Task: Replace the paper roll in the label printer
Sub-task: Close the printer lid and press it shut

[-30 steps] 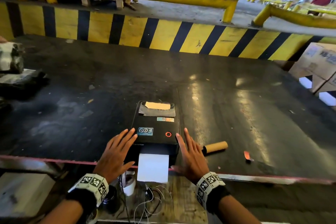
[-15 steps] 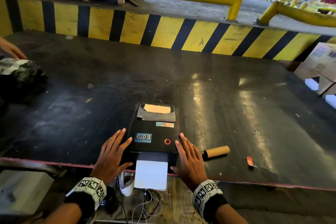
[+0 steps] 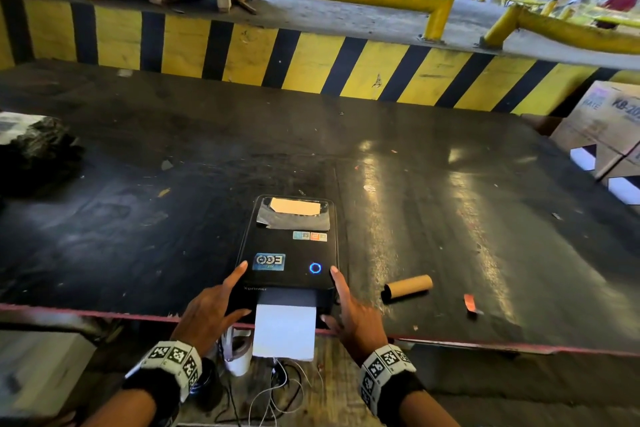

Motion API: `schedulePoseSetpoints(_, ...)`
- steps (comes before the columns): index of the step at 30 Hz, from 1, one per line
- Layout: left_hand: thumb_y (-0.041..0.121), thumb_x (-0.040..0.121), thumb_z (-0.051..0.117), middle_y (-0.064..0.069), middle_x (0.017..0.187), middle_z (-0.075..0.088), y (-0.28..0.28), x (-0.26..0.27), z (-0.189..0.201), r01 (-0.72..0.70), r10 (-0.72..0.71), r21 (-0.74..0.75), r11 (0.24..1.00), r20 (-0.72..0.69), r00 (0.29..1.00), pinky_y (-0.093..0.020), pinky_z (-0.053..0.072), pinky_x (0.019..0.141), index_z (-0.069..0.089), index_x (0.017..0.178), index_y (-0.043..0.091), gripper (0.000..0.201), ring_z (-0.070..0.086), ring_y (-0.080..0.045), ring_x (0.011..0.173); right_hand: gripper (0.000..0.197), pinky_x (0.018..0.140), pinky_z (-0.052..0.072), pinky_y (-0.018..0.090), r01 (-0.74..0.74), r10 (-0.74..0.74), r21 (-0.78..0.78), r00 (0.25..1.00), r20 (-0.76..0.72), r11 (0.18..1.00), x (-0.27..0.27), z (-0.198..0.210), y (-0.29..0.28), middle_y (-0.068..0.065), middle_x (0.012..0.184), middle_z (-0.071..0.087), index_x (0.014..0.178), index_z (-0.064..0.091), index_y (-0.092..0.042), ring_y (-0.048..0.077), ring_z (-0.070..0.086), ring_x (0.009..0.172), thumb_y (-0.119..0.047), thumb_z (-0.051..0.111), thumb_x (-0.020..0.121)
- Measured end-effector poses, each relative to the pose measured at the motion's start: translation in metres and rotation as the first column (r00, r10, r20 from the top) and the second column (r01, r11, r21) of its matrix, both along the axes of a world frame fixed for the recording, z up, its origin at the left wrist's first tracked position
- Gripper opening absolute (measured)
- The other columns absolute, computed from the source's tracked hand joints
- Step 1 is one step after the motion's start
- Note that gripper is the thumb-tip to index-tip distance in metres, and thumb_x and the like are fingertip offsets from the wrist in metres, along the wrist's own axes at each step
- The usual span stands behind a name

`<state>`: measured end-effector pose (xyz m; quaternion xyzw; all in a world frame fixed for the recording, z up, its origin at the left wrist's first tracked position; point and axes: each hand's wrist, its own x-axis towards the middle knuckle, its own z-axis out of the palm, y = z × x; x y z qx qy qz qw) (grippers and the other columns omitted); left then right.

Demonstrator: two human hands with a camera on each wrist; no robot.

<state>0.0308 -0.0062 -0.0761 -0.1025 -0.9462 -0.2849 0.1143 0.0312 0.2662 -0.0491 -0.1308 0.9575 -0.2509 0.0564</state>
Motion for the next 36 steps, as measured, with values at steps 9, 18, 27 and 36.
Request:
schedulePoseSetpoints(9, 0.026, 0.071, 0.078, -0.016, 0.094, 0.073, -0.002, 0.000, -0.005, 0.019, -0.019, -0.013, 1.000, 0.022, 1.000, -0.039, 0.057, 0.075, -0.001, 0.137, 0.047, 0.105, 0.070, -0.025, 0.081, 0.087, 0.096, 0.046, 0.035, 0.028, -0.018, -0.063, 0.989, 0.144, 0.998, 0.005, 0.007, -0.004, 0.009, 0.132, 0.057, 0.139, -0.018, -0.042, 0.023, 0.062, 0.108, -0.023, 0.054, 0.093)
schedulePoseSetpoints(18, 0.028, 0.073, 0.076, -0.017, 0.102, 0.071, -0.001, -0.004, -0.002, 0.008, -0.008, -0.002, 1.000, 0.081, 0.997, -0.040, 0.055, 0.083, -0.001, 0.136, 0.042, 0.101, 0.069, -0.025, 0.090, 0.089, 0.101, 0.043, 0.039, 0.004, 0.005, -0.056, 0.988, 0.154, 0.998, 0.002, 0.011, -0.003, 0.008, 0.135, 0.055, 0.130, -0.024, -0.046, 0.025, 0.058, 0.115, -0.025, 0.053, 0.093)
schedulePoseSetpoints(27, 0.025, 0.070, 0.079, -0.017, 0.089, 0.073, -0.001, -0.001, 0.001, 0.011, -0.011, -0.011, 1.000, 0.032, 0.999, -0.039, 0.057, 0.072, 0.007, 0.139, 0.038, 0.101, 0.070, -0.026, 0.078, 0.089, 0.095, 0.049, 0.038, 0.029, -0.019, -0.062, 0.989, 0.147, 0.998, 0.002, 0.009, -0.004, 0.008, 0.122, 0.063, 0.134, -0.022, -0.046, 0.024, 0.064, 0.104, -0.022, 0.054, 0.093)
schedulePoseSetpoints(36, 0.024, 0.071, 0.078, -0.022, 0.097, 0.071, 0.004, 0.001, 0.009, -0.017, 0.018, -0.010, 1.000, 0.087, 0.996, -0.045, 0.057, 0.078, 0.003, 0.136, 0.040, 0.101, 0.069, -0.033, 0.088, 0.088, 0.094, 0.050, 0.041, 0.064, -0.055, -0.058, 0.988, 0.142, 0.996, 0.004, 0.009, -0.006, 0.010, 0.123, 0.063, 0.143, -0.014, -0.038, 0.027, 0.064, 0.104, -0.024, 0.055, 0.092)
